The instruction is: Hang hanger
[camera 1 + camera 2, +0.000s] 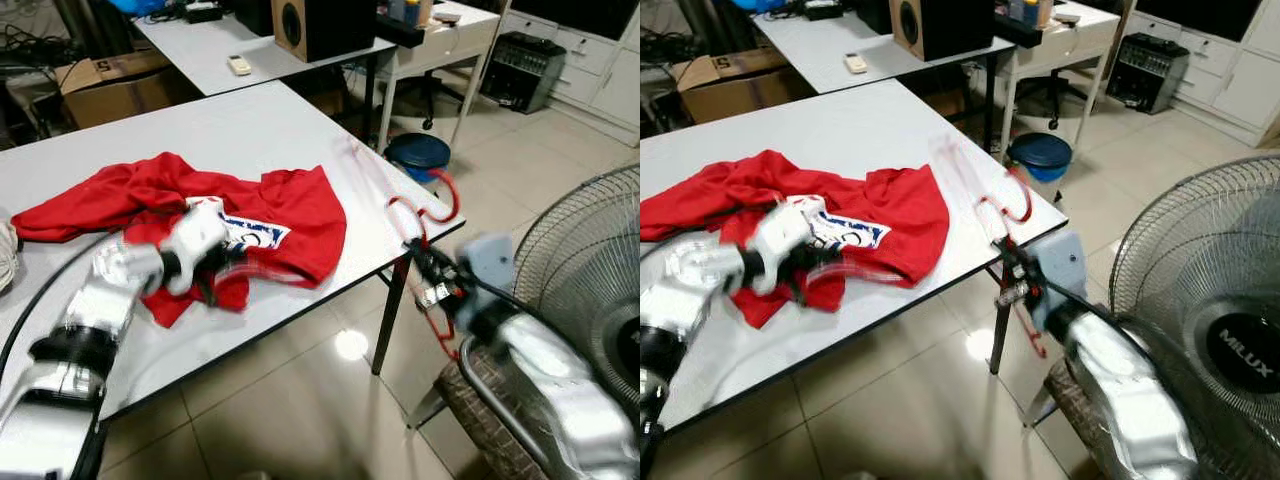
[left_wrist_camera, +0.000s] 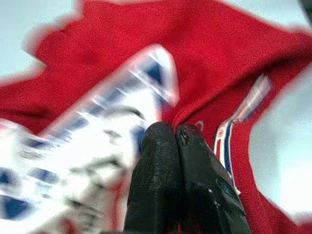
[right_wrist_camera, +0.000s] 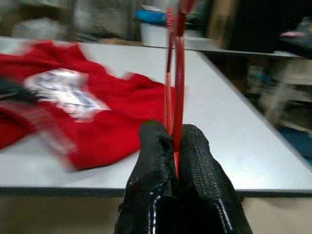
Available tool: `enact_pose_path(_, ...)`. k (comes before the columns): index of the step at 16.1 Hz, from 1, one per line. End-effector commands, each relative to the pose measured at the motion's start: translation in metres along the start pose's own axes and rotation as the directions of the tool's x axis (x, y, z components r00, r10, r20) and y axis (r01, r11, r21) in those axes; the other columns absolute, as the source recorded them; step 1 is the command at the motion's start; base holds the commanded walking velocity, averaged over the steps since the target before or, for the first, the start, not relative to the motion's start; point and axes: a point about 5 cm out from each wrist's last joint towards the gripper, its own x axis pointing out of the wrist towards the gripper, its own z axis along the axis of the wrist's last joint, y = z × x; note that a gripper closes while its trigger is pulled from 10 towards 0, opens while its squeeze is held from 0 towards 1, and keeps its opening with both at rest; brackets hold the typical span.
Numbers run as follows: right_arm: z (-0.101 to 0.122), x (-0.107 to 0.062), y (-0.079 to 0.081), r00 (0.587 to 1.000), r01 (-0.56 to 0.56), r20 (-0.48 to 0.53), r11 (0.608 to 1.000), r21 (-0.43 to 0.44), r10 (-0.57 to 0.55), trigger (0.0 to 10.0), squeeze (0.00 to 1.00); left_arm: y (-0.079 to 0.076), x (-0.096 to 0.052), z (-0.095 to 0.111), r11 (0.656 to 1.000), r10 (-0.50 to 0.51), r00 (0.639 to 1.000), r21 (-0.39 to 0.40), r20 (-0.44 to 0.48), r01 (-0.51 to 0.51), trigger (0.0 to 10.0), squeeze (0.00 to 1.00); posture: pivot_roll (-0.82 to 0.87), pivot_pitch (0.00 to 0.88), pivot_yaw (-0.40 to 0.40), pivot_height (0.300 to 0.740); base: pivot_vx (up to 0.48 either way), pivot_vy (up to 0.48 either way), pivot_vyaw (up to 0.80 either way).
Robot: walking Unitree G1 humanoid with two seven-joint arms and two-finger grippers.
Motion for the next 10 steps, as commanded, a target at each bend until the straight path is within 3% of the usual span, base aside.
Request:
enact_pose_path(1,0.015,-0.014,0.012,0.982,-0.187,0.040,0.982,0.032,0.186,10.0,0.00,0.014,-0.002,0.024,0.997,0.081,0.993,0.012,0.085,-0.082,0.0,0.00,-0.16,0.000,0.045,0.740,0.000,0.000,0.00)
enact_pose_path(4,0.017,-0.025,0.016,0.964,-0.265,0.030,0.963,0.045,0.264,10.0,0.00,0.015,-0.003,0.034,0.997,0.075,0.990,0.019,0.116,-0.078,0.0,0.00,-0.16,0.000,0.046,0.740,0.000,0.000,0.00)
enact_pose_path(7,0.014,-0.044,0.017,0.923,-0.377,-0.051,0.922,0.088,0.382,10.0,0.00,0.014,-0.001,0.037,0.996,0.088,0.990,0.020,0.110,-0.090,0.0,0.00,-0.17,0.000,0.044,0.740,0.000,0.000,0.00)
enact_pose_path(9,0.009,-0.048,0.016,0.912,-0.386,-0.106,0.917,0.104,0.396,10.0,0.00,0.009,0.000,0.036,0.998,0.054,0.993,0.012,0.109,-0.056,1.0,0.00,-0.17,0.000,0.041,0.740,0.000,0.000,0.00)
enact_pose_path(10,0.002,-0.050,0.014,0.909,-0.378,-0.144,0.918,0.117,0.392,10.0,0.00,0.004,0.000,0.034,0.999,0.031,0.994,0.006,0.106,-0.032,0.9,0.00,-0.17,0.000,0.036,0.740,0.000,0.000,0.00)
